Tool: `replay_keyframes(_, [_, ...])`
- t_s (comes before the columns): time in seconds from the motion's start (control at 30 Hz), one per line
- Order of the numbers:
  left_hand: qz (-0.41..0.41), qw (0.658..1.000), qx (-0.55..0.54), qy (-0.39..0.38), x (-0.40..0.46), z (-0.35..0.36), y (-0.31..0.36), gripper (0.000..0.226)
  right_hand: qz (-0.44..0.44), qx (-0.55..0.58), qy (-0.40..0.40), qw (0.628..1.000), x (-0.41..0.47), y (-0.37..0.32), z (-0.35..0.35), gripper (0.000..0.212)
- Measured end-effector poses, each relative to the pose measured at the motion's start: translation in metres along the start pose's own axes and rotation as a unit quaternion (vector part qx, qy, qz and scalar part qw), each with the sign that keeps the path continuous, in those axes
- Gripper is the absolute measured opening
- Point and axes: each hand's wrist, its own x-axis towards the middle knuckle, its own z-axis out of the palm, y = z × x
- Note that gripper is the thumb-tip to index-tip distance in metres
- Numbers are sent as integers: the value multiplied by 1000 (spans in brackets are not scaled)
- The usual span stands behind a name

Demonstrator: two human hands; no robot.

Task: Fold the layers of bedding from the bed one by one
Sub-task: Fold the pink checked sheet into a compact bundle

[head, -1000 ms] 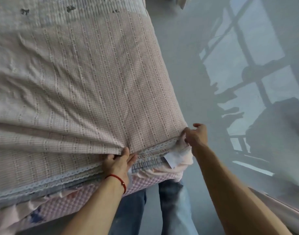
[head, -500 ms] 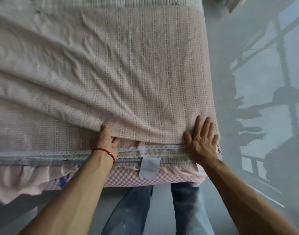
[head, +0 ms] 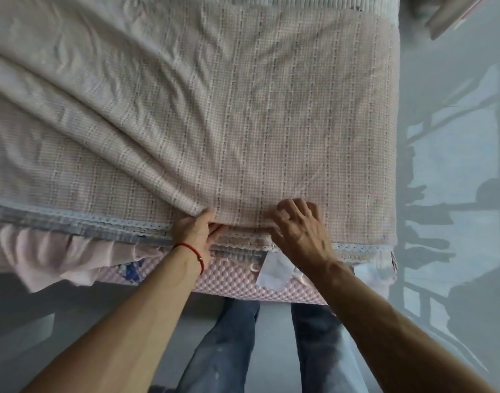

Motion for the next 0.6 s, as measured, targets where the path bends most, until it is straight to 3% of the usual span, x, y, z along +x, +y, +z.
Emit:
replay_keyframes(0.27, [67, 998, 19, -5, -4, -31, 6, 13, -75, 26, 28, 996, -19, 4, -1, 27])
replay_keyframes(0.4, [-41, 993, 73, -86, -2, -37, 3, 18, -51, 44, -36, 997, -21, -1, 9, 22])
replay_keyframes(0.6, [-15, 997, 54, -47, 1, -35, 5, 14, -67, 64, -113, 989, 13, 2, -4, 14])
